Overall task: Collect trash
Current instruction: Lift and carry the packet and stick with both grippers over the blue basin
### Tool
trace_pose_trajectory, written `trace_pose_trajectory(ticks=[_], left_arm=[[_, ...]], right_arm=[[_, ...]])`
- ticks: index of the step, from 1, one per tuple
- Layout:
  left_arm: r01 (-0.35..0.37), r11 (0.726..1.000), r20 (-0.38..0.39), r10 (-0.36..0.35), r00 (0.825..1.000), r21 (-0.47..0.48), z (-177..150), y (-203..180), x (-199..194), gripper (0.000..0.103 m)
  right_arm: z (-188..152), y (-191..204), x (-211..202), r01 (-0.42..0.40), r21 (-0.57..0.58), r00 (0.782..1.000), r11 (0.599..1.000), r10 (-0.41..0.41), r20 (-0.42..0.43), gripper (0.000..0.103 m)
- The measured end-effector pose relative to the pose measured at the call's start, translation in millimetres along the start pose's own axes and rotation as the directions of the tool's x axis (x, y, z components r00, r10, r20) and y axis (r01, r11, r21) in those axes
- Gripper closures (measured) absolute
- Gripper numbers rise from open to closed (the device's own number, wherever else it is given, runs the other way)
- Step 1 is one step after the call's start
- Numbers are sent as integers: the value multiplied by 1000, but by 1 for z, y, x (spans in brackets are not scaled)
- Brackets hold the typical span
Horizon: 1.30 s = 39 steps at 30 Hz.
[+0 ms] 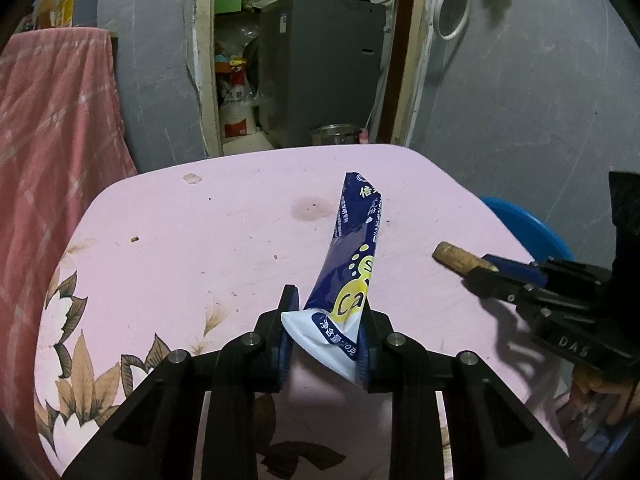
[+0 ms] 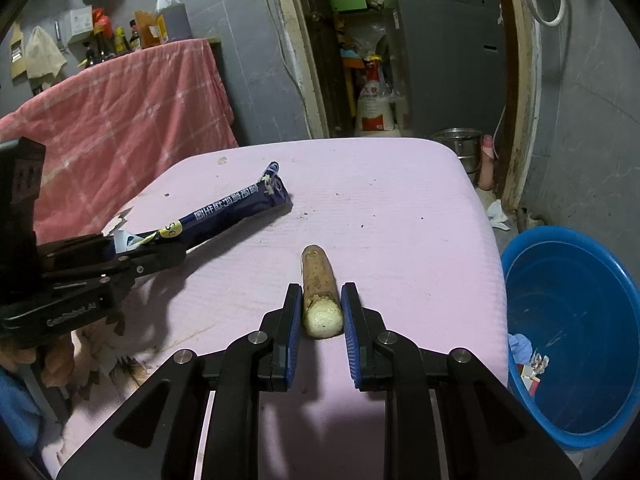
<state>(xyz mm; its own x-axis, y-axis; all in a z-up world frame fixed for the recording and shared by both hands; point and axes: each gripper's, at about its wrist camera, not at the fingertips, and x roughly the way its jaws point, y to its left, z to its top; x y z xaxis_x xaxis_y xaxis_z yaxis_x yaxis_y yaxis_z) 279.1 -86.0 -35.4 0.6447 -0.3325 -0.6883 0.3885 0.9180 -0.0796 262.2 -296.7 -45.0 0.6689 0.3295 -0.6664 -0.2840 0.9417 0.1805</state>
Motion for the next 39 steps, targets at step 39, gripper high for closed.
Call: trace_pose_trajectory(ticks=[39], left_arm=[[156,987,385,-134,913,-25,64,-161,-9,82]], right_arm=[[-1,-88,-142,372,146,768,917,-392,506,87]])
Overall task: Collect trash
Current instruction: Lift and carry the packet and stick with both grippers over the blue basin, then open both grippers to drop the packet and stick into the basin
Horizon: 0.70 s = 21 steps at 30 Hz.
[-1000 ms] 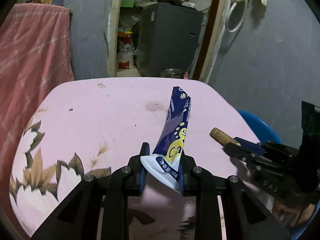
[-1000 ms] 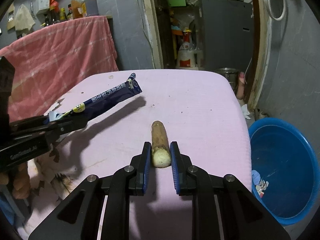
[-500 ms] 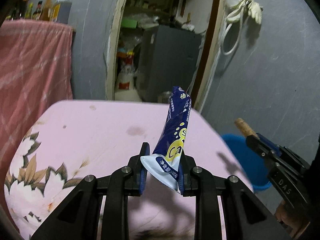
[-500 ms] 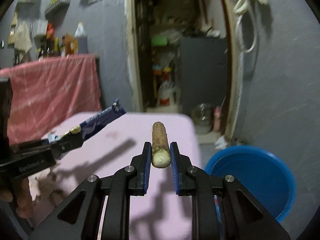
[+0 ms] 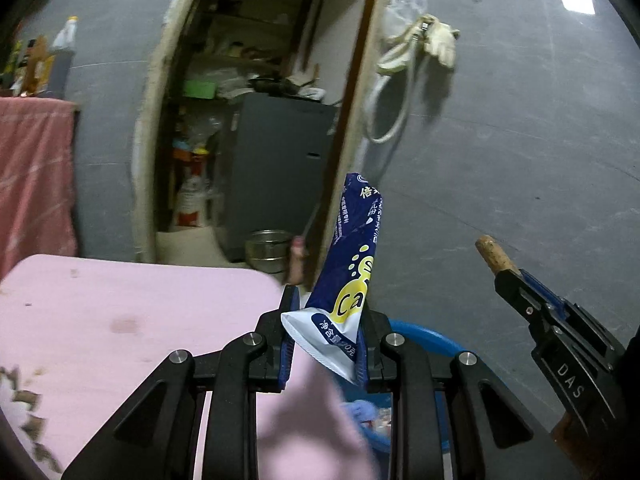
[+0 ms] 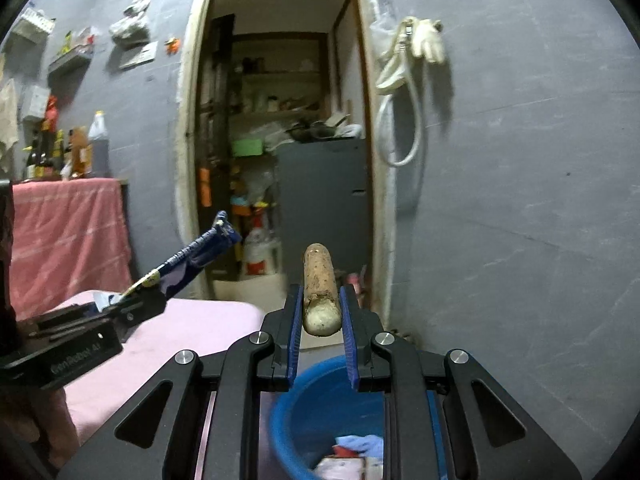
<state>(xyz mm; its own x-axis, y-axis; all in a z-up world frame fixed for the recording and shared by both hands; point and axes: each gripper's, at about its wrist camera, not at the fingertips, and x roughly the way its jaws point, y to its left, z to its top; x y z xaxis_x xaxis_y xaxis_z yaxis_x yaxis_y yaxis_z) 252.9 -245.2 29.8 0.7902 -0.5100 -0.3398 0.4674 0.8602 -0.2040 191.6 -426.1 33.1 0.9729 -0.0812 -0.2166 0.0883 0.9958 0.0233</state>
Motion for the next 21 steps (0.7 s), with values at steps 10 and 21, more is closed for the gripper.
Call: trace_pose_trajectory(ticks=[10,21], left_arm=[[60,998,-211,-59,976,-2,-14,-54,68,82],[74,996,-321,-85,943,-48,-34,-62,97,81]], right_arm=[[-14,-71,10,62,134,993,989,-47,-111,87],[-26,-100,16,79,217,982,973,-39,-184,86]])
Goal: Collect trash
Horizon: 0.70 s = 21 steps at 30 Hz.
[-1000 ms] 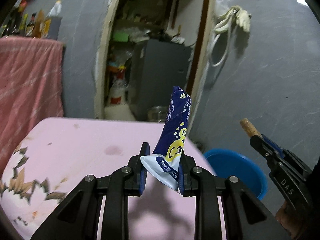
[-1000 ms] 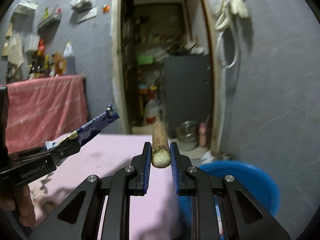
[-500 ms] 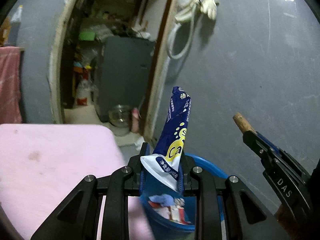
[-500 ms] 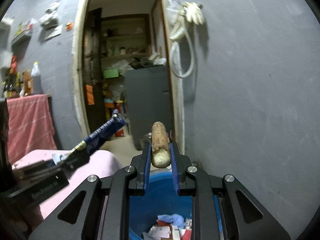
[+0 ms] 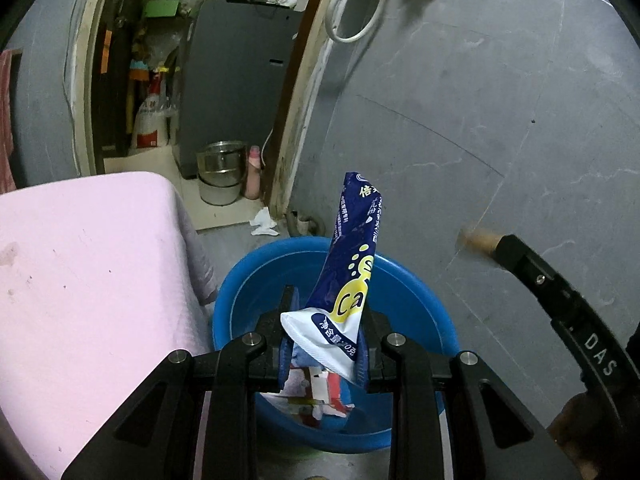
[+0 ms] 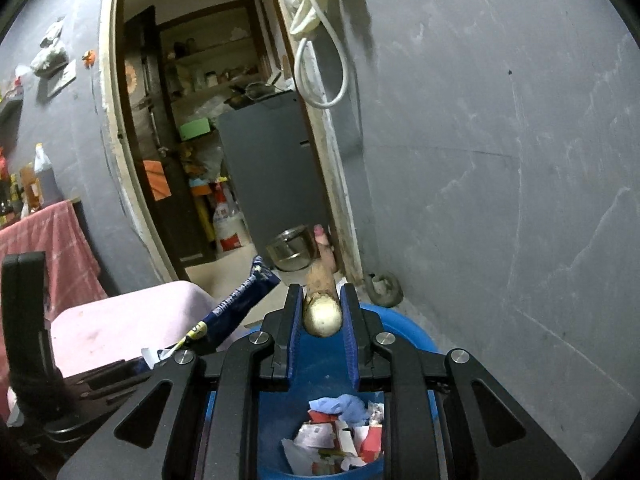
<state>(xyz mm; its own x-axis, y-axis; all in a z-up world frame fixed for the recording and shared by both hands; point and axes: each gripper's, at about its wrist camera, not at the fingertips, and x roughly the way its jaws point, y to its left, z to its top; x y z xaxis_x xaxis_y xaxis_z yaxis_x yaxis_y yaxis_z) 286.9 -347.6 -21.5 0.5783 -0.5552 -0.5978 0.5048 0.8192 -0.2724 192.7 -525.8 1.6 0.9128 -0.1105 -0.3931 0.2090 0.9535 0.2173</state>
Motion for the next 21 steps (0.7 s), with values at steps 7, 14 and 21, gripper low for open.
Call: trace_pose_trajectory(ticks=[7,14,21], left_arm=[[-6,1000,-8,6,1000,-16,2,0,0,71],[-12,1000,16,12,1000,-20,6,4,-10,61],[-47,999,112,49,993,-23,11,10,-40,35]], right_arm=[[-1,1,5,8,-6,1000,1000,-8,-20,77],[-2,1,1,16,-2,1000,1000,-16,10,70],[1,3,-13,24,10,998,1000,-24,64,42]])
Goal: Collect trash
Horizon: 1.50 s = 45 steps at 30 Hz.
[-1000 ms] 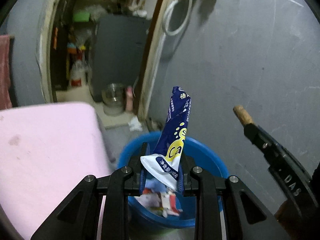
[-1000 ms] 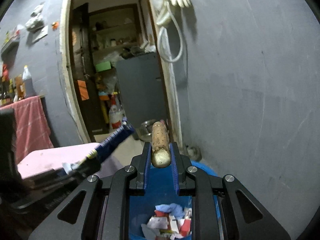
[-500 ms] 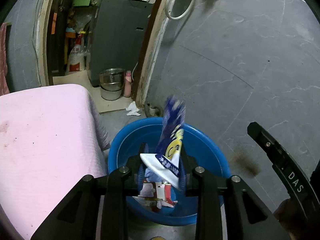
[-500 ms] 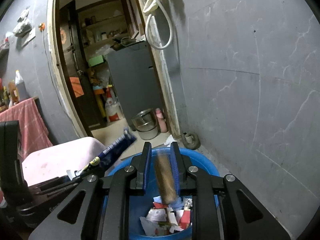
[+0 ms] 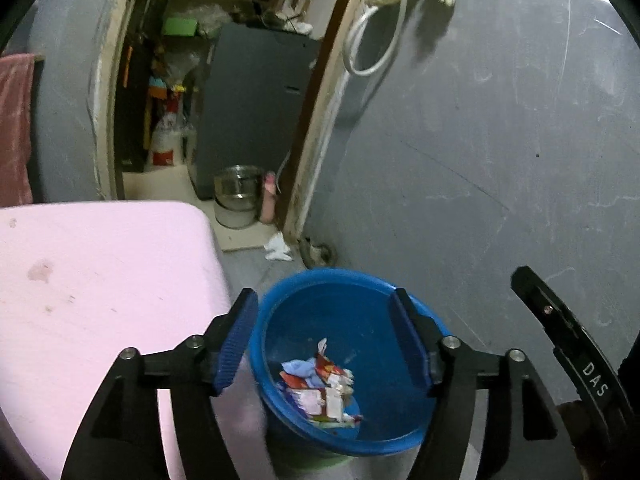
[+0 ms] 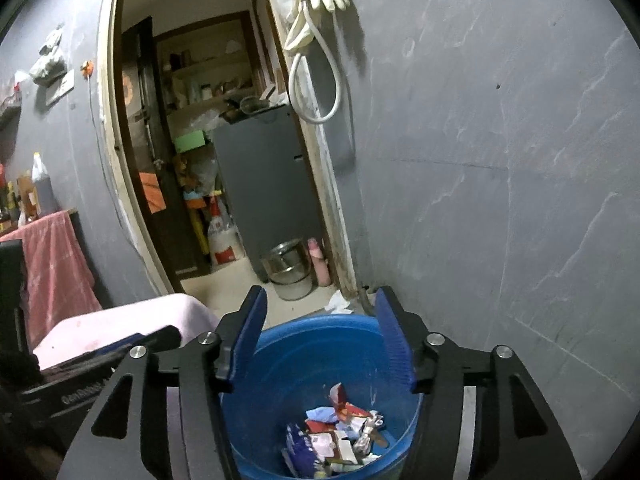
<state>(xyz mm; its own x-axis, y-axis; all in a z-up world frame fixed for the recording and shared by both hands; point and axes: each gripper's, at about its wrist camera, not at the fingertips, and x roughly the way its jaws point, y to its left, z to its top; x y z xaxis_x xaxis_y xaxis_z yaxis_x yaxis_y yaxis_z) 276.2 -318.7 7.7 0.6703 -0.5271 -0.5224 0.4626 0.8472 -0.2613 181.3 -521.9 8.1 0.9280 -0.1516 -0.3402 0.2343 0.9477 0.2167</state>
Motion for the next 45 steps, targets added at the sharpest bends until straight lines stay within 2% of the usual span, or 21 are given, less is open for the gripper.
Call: trace_pose_trajectory(ticks=[1,4,6,9,10,11,20,34,40,45], left_arm=[[-8,1000,16,8,1000,5,1,2,-5,32],[-19,1000,69,19,997,3,4,7,-22,19],[-23,1000,99,22,995,2,4,12,-32,10],[-32,999,134,30,991,17,2,16,-50,9],[-43,999,141,39,989,25,1,18,-56,9],[-51,998,148,45,988,32,0,19,-61,9],[-92,995,194,84,977,29,-13,43,-112,6],[-162,987,241,160,957,-10,-54,78,-197,2],[-191,981,248,178,952,27,-76,82,-216,2],[-201,979,253,190,949,21,-95,86,-228,2]], right_arm=[[0,0,-2,2,4,1000,1000,-2,9,35],[1,1,-10,3,12,1000,1000,-3,28,28],[0,3,-18,5,14,999,1000,-6,49,20],[-3,8,-32,13,3,997,1000,-13,77,8],[-3,10,-37,15,-2,996,1000,-15,85,1],[-3,12,-42,15,-5,996,1000,-15,92,0],[-9,41,-82,8,-44,990,999,-1,144,0],[-36,86,-140,-44,-104,987,994,59,152,0],[-52,100,-157,-44,-140,985,989,66,161,0],[-64,104,-171,-38,-139,986,990,60,155,0]])
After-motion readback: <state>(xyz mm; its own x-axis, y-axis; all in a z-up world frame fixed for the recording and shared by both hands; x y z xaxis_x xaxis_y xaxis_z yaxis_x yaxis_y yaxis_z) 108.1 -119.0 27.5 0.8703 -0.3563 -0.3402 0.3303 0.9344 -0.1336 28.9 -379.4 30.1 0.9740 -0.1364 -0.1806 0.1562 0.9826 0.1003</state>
